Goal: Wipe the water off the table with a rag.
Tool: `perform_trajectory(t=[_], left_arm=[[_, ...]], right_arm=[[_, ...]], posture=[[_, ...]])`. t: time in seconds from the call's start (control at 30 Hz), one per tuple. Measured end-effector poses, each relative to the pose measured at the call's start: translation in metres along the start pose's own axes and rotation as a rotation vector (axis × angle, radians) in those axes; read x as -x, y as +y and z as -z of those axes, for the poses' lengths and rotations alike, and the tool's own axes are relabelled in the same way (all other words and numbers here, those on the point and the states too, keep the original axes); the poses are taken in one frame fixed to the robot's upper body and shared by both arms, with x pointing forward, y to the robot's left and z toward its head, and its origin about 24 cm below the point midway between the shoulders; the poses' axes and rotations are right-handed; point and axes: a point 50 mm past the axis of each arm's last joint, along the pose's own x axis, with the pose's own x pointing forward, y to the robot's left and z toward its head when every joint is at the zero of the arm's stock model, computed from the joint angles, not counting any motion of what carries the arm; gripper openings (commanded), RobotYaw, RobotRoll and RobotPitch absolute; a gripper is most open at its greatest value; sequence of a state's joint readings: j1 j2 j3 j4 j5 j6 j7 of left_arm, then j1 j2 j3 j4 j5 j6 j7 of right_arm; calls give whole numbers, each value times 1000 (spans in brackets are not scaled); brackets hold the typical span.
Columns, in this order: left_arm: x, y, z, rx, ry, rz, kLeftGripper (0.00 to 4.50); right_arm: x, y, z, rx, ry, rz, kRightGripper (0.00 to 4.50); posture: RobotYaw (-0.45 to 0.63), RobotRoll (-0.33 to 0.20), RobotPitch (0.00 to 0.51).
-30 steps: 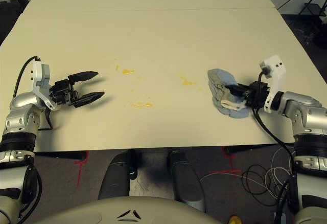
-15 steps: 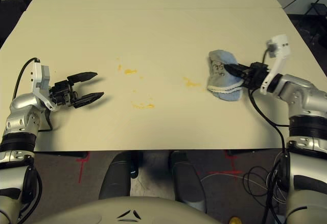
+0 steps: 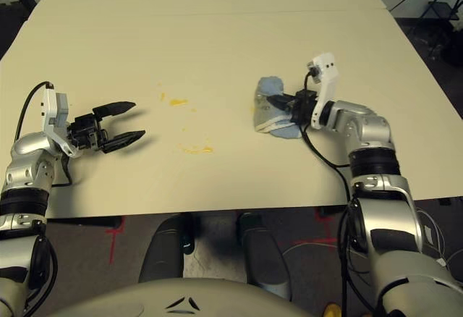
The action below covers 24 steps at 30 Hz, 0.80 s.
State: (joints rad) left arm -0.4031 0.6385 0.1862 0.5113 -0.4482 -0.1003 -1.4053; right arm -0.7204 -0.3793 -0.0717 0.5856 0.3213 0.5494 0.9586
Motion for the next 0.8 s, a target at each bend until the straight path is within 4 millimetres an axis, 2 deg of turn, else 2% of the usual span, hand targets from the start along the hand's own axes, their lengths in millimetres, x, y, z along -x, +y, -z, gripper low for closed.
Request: perform_trajectory(t=[0.2,0.4,0.5,0.7,0.8], left_arm=[[1,-2,-1,-12,7,5,4500],[1,-3,-2,-11,9,7,4500],[1,-2,-2,-13,8,7,4500],[1,0,-3,-17,6,2,4500],[-1,4,-7,-36,-2,-1,4500]], right_arm=[[-19,12,3,16,8,-44,114],[-10,6,1,27,18,-20,114],[6,-4,-1,39,33,5,114],[63,-34,-7,53,99,122,114],[88,-42,-11,51,111,170,114]], posture=[[159,0,199],[146,0,194],[136,0,189],[125,0,181],[123,0,178]])
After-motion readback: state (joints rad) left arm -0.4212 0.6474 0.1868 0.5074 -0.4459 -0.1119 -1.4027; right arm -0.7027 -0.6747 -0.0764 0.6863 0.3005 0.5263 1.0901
